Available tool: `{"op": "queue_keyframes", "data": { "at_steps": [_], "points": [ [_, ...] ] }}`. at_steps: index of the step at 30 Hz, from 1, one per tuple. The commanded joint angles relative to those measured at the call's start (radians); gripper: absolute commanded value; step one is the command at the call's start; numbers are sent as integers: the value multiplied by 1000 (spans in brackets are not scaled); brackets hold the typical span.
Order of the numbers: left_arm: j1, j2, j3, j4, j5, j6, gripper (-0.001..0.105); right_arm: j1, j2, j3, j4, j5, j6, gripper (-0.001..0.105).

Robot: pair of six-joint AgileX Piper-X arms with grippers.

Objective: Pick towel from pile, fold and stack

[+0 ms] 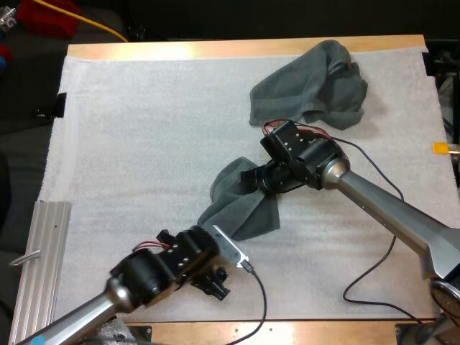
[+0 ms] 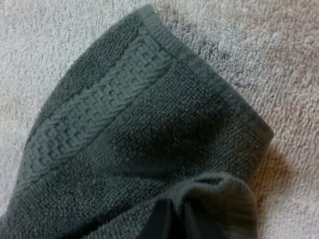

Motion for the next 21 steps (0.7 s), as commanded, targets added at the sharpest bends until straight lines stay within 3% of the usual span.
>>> {"op": "queue_keyframes", "data": {
  "at_steps": [1, 6, 14, 21],
  "points": [
    [-8, 32, 2, -19, -46, -51, 69, 1, -8, -3, 10, 5, -12, 1],
    [-8, 131, 2, -36, -56, -113, 69, 1, -8, -3, 10, 5, -12, 1],
    [-8, 248, 2, -106, -64, -151, 69, 1, -8, -3, 10, 5, -12, 1],
    [-8, 323, 2, -130, -122, -157, 69, 1, -8, -3, 10, 5, -12, 1]
  ]
}}
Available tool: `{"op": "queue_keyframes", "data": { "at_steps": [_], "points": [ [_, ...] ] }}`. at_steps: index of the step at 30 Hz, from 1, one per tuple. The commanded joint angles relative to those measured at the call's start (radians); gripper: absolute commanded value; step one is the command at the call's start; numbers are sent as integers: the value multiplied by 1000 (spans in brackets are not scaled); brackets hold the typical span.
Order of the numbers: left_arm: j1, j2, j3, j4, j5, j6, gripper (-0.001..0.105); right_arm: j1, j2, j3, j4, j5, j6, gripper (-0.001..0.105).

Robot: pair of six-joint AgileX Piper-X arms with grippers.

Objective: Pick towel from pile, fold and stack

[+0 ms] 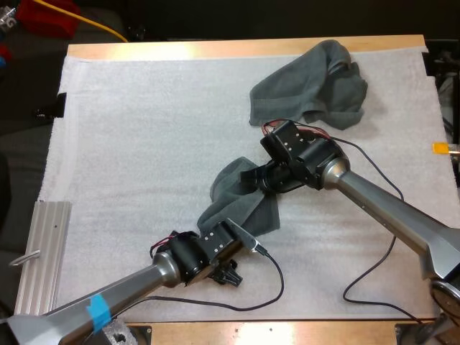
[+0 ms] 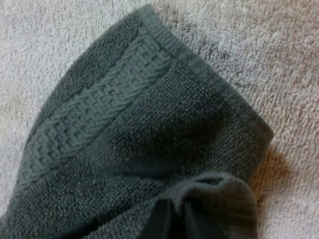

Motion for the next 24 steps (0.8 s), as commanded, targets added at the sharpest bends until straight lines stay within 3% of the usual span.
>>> {"op": "queue_keyframes", "data": {
  "at_steps": [1, 9, 14, 18, 24],
  "points": [
    [-7, 10, 1, -17, -42, -16, 67, 1, -8, -3, 10, 5, -12, 1],
    [-7, 21, 1, -28, -58, -16, 30, 1, -8, -3, 10, 5, -12, 1],
    [-7, 21, 1, -39, -66, -14, 1, 1, -8, -3, 13, 5, -12, 1],
    [-7, 17, 1, -43, -81, 17, 0, 1, -8, -3, 24, 5, -43, 1],
    [-7, -32, -50, 36, -166, 192, 0, 1, -40, -3, 73, 95, -154, 1]
  ]
}}
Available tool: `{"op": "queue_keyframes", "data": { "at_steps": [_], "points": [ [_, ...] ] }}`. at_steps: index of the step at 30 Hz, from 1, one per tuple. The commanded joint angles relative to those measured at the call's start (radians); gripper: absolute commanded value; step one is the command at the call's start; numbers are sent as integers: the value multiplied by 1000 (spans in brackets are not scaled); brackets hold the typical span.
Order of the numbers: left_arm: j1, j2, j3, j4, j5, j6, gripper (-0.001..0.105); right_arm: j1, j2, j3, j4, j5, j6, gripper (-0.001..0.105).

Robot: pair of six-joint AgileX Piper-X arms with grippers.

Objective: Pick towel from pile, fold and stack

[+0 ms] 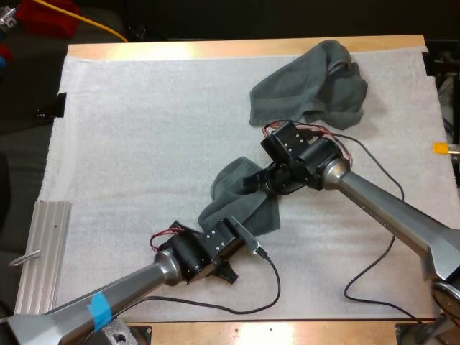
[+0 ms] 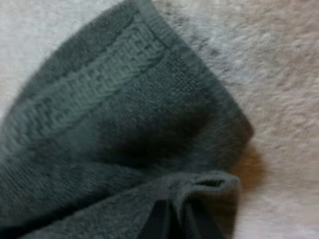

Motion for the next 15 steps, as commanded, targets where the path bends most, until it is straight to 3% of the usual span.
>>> {"op": "queue_keyframes", "data": {
  "at_steps": [1, 9, 15],
  "points": [
    [-7, -29, -31, 31, -59, 56, 0, 1, -35, -3, 30, 52, -50, 1],
    [-7, -104, -210, 158, -180, 275, 0, 1, -180, -3, 90, 243, -179, 1],
    [-7, -115, -382, 214, -210, 423, 0, 1, -289, -3, 110, 287, -209, 1]
  ]
}}
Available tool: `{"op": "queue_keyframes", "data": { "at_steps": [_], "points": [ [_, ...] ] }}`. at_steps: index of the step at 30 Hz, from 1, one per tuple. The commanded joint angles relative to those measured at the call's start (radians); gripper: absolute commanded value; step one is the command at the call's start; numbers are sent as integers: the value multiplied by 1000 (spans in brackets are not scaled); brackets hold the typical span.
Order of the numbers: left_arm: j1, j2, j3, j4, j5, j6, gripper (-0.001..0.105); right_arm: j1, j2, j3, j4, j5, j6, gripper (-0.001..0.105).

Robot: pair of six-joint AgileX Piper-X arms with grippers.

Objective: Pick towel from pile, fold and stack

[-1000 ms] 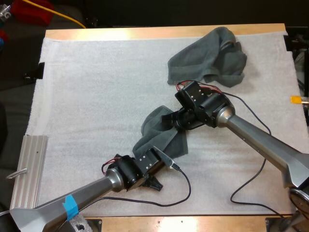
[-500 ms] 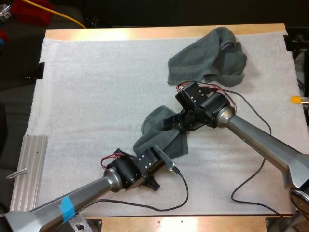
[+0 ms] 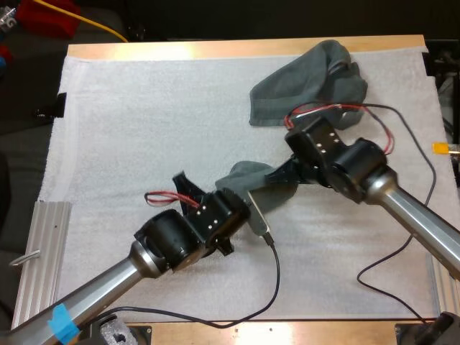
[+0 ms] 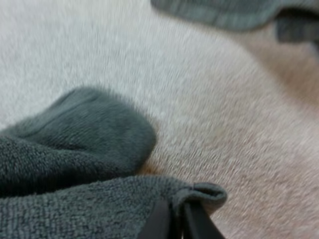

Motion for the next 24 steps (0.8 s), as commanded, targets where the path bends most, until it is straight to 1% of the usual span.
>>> {"op": "queue_keyframes", "data": {
  "at_steps": [1, 4, 7, 10, 14, 16, 19, 24],
  "points": [
    [-7, -11, -51, 25, -23, 53, 0, 1, -38, -3, 23, 43, -19, 1],
    [-7, -11, -117, 63, -23, 114, 0, 1, -85, -3, 28, 60, -25, 1],
    [-7, -11, -169, 112, -27, 143, 0, 3, -130, -3, 30, 73, -25, 1],
    [-7, -11, -205, 156, -31, 152, 0, 2, -176, -3, 41, 97, -34, 1],
    [-7, -11, -234, 191, -31, 207, 0, 14, -211, -22, 82, 150, -83, 1],
    [-7, -11, -248, 204, -15, 247, 0, 43, -221, -41, 103, 175, -109, 1],
    [-7, -11, -261, 226, 15, 249, 0, 88, -228, -53, 104, 191, -115, 1],
    [-7, -14, -262, 257, -3, 248, 0, 130, -228, -53, 142, 208, -119, 1]
  ]
}}
